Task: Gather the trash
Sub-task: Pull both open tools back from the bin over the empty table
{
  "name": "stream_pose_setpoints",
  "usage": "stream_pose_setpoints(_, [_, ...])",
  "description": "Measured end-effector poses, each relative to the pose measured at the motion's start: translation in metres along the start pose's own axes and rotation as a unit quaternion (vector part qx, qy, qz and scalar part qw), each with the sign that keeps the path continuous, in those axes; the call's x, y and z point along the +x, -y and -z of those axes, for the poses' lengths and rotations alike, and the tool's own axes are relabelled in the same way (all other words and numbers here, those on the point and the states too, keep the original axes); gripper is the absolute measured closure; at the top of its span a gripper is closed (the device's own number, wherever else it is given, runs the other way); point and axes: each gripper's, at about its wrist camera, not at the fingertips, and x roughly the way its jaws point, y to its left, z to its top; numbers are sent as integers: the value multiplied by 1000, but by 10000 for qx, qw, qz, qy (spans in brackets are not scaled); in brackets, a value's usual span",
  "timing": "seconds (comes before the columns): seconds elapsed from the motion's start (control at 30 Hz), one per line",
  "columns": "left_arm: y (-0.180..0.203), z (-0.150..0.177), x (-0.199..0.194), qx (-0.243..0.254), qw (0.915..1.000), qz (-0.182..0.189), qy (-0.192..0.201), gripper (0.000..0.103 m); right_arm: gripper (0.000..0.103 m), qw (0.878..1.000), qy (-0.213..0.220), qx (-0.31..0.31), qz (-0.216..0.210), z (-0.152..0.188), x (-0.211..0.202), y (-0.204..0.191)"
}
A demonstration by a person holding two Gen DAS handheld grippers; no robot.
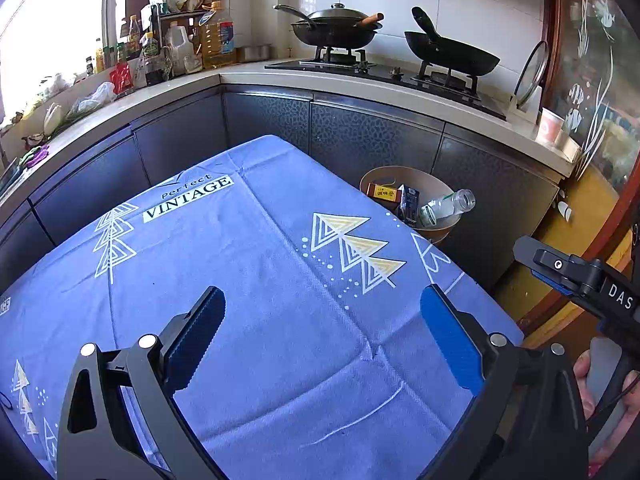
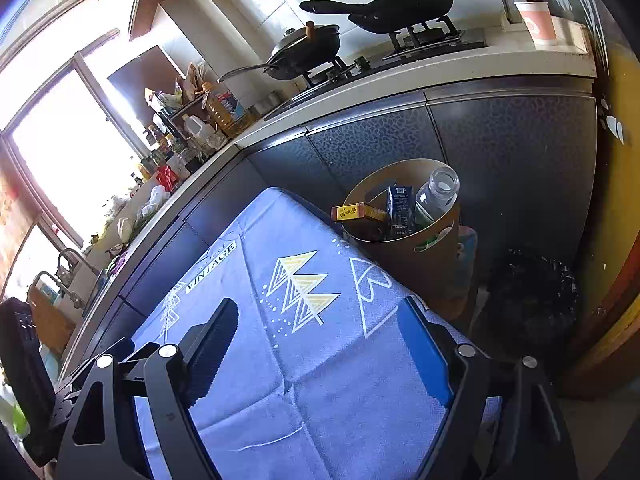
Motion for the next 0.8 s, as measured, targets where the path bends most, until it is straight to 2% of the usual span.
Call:
stream_pose_setpoints(0.17, [0,1,3,-29,9999,-144,-26,6,9,9999,97,-61,-102,1,-3,-7])
stream_pose_setpoints(0.37, [2,2,5,65,9997,-231,-58,6,9,9998,141,-94,-135,0,-4,-10])
stream_pose_setpoints(0.63, [5,4,8,192,9994,-264,-117,6,8,10000,-20,48,-10,3,6,-3])
stream_pose_setpoints(0.8, [1,2,10,79,9996,-178,-216,6,4,10000,25,-37,35,5,6,-5])
